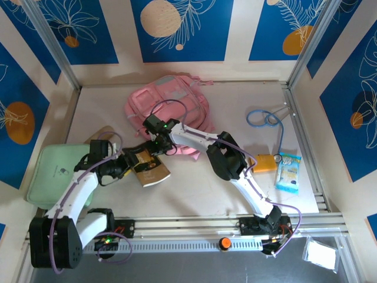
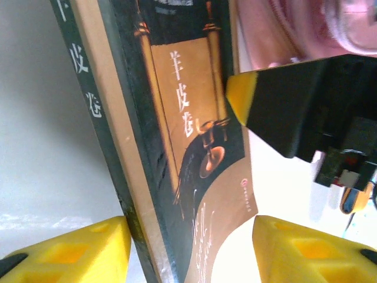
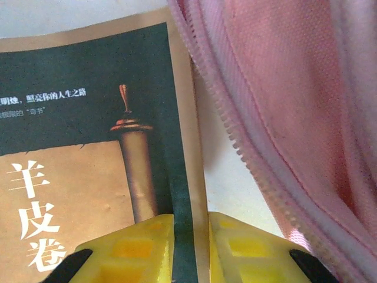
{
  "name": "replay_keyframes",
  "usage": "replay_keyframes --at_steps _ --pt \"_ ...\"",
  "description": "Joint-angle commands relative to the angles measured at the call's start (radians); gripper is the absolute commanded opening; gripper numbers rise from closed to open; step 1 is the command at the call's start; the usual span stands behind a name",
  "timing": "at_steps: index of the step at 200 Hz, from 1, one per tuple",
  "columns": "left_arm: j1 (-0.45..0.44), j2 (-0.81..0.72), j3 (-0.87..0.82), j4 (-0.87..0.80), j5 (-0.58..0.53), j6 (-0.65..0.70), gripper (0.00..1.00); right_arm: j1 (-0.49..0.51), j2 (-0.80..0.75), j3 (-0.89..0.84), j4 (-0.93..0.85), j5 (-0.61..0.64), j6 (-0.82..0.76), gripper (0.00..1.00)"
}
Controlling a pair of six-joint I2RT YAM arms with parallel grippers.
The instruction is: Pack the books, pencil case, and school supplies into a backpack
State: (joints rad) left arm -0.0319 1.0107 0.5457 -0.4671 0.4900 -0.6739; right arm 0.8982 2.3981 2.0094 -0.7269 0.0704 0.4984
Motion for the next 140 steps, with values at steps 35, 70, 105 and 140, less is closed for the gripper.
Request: replay_keyframes --at_steps 35,70,105,140 --pt "-0.005 0.041 -0.039 0.190 0.105 -0.077 0.45 0.009 0.078 -0.020 -0.069 -0.024 0.023 0.18" --pt "-0.005 0.070 -0.036 0.226 0.097 -0.092 0.41 0.010 0.078 -0.028 -0.067 -0.017 0.024 0.16" --pt "-0.005 0.061 -0.039 0.225 0.071 -0.095 0.37 0.008 0.073 -0.040 -0.063 -0.017 0.023 0.16" --pt "-0.005 0.069 -0.037 0.202 0.038 -0.092 0.27 0.007 0.058 -0.054 -0.047 -0.021 0.017 0.16"
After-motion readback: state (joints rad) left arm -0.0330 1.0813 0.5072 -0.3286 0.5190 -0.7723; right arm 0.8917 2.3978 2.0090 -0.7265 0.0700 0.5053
